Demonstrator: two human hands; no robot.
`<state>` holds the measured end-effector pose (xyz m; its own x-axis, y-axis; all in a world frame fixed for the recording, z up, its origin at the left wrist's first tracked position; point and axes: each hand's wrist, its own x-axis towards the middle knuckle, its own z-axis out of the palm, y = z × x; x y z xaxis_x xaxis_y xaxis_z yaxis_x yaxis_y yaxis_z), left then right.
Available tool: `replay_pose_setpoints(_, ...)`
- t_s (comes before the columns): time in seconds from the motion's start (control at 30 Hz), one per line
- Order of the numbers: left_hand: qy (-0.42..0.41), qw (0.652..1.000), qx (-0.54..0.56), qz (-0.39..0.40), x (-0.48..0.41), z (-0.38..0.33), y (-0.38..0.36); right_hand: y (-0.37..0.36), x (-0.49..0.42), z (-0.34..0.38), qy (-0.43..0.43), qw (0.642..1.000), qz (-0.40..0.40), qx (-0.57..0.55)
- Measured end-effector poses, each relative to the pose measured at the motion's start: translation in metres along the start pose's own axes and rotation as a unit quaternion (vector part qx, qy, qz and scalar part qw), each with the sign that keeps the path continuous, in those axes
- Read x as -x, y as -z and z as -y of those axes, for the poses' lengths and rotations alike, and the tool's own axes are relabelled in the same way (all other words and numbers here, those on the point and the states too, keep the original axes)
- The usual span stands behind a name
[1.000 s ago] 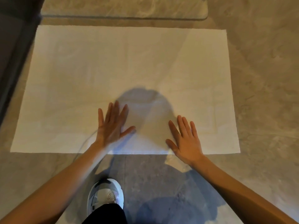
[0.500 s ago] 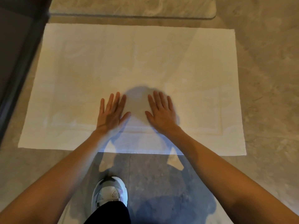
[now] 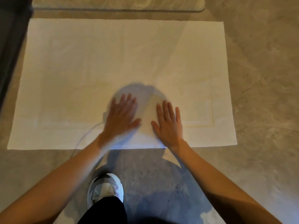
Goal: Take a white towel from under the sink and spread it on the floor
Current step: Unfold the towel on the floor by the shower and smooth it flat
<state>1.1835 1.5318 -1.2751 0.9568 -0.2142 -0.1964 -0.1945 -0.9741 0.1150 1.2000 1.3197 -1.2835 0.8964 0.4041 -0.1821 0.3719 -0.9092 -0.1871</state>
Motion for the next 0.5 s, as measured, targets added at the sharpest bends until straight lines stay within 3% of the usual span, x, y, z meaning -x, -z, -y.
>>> replay_pose_setpoints(0.17, -0.006, 1.000, -0.007, 0.021, -0.009, -0.022, -0.015, -0.003, 0.028, -0.046, -0.035, 0.999, 0.017, 0.012)
replay_pose_setpoints(0.37, -0.024, 1.000, -0.005, 0.016, -0.008, -0.020, -0.015, 0.010, 0.066, -0.123, -0.162, 0.986, 0.038, 0.002)
replay_pose_setpoints(0.5, -0.022, 1.000, -0.001, 0.008, -0.007, -0.023, -0.011, 0.024, 0.070, -0.137, -0.232, 0.971, 0.009, -0.052)
